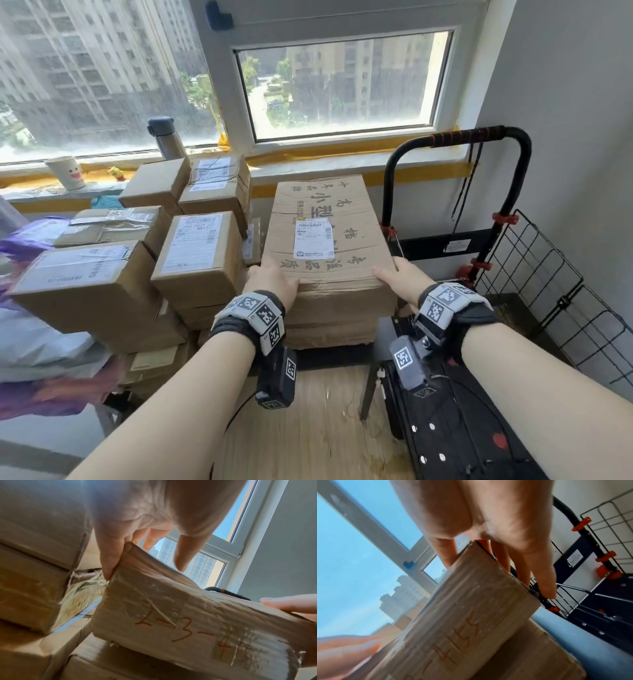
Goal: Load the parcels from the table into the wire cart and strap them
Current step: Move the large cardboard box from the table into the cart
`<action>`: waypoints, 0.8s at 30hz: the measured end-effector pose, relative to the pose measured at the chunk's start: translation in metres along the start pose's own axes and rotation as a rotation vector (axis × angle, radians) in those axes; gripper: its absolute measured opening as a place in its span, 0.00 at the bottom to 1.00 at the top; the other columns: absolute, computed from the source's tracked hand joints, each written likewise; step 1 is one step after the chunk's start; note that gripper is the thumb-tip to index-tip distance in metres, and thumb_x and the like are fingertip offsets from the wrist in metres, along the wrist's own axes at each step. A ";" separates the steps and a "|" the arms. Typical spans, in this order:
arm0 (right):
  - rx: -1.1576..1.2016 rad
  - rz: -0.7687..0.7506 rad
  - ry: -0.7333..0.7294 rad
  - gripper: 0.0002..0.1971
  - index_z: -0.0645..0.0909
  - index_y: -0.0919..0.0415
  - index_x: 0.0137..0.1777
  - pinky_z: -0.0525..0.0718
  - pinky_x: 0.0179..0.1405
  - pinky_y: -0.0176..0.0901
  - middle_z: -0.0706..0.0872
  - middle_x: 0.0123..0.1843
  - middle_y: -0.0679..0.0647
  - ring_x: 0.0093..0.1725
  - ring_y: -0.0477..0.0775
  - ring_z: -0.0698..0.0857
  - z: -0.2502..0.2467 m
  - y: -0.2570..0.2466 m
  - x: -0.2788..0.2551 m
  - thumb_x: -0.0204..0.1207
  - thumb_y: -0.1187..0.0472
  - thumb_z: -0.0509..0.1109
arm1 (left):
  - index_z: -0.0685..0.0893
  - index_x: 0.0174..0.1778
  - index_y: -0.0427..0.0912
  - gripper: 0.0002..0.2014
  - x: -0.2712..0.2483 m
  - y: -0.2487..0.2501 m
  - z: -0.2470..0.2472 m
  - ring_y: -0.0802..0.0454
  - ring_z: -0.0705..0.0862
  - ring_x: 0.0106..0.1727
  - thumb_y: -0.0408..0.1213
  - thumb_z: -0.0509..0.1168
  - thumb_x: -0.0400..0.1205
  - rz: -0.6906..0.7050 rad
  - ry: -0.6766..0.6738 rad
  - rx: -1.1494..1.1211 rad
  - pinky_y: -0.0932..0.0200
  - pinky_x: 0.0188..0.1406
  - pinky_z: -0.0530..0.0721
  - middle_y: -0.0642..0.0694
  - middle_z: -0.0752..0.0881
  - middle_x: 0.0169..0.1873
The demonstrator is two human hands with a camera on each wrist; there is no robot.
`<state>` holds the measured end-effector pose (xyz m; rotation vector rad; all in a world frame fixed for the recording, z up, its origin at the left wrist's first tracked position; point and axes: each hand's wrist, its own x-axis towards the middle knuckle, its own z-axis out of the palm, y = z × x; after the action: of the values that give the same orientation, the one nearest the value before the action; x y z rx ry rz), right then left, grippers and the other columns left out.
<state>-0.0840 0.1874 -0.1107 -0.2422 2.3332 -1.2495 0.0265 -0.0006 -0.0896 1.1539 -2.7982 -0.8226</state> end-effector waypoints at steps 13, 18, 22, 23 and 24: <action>0.654 -0.070 0.235 0.28 0.69 0.46 0.71 0.79 0.63 0.71 0.75 0.69 0.57 0.64 0.62 0.78 -0.059 -0.019 -0.070 0.73 0.62 0.74 | 0.67 0.74 0.43 0.27 -0.038 0.038 -0.025 0.41 0.77 0.66 0.46 0.64 0.81 0.350 0.145 -0.206 0.44 0.68 0.77 0.40 0.78 0.66; 0.779 -0.062 0.243 0.38 0.63 0.49 0.75 0.82 0.53 0.62 0.77 0.63 0.61 0.57 0.62 0.80 -0.099 -0.010 -0.099 0.70 0.73 0.73 | 0.63 0.78 0.45 0.30 -0.063 0.072 -0.020 0.41 0.72 0.68 0.47 0.63 0.82 0.409 0.135 -0.150 0.49 0.68 0.72 0.38 0.76 0.67; 0.787 -0.066 0.269 0.40 0.62 0.42 0.72 0.80 0.50 0.59 0.78 0.58 0.58 0.52 0.60 0.80 -0.133 0.004 -0.108 0.67 0.74 0.73 | 0.58 0.79 0.46 0.32 -0.080 0.110 -0.012 0.39 0.76 0.65 0.48 0.63 0.82 0.408 0.083 -0.120 0.48 0.65 0.74 0.36 0.72 0.67; 0.786 -0.069 0.280 0.41 0.63 0.40 0.70 0.80 0.52 0.62 0.78 0.60 0.59 0.53 0.61 0.81 -0.141 0.008 -0.109 0.64 0.72 0.75 | 0.59 0.78 0.46 0.32 -0.082 0.120 -0.008 0.39 0.76 0.64 0.48 0.64 0.81 0.413 0.076 -0.119 0.47 0.65 0.75 0.35 0.72 0.66; 0.775 -0.079 0.298 0.42 0.64 0.38 0.68 0.80 0.55 0.64 0.79 0.61 0.60 0.55 0.63 0.82 -0.150 0.011 -0.112 0.59 0.71 0.77 | 0.60 0.77 0.46 0.33 -0.082 0.130 0.000 0.39 0.78 0.63 0.50 0.65 0.79 0.417 0.062 -0.089 0.46 0.65 0.78 0.36 0.75 0.65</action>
<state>-0.0593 0.3452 -0.0131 0.1248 1.8753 -2.2324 0.0014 0.1304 -0.0131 0.5397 -2.7656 -0.8388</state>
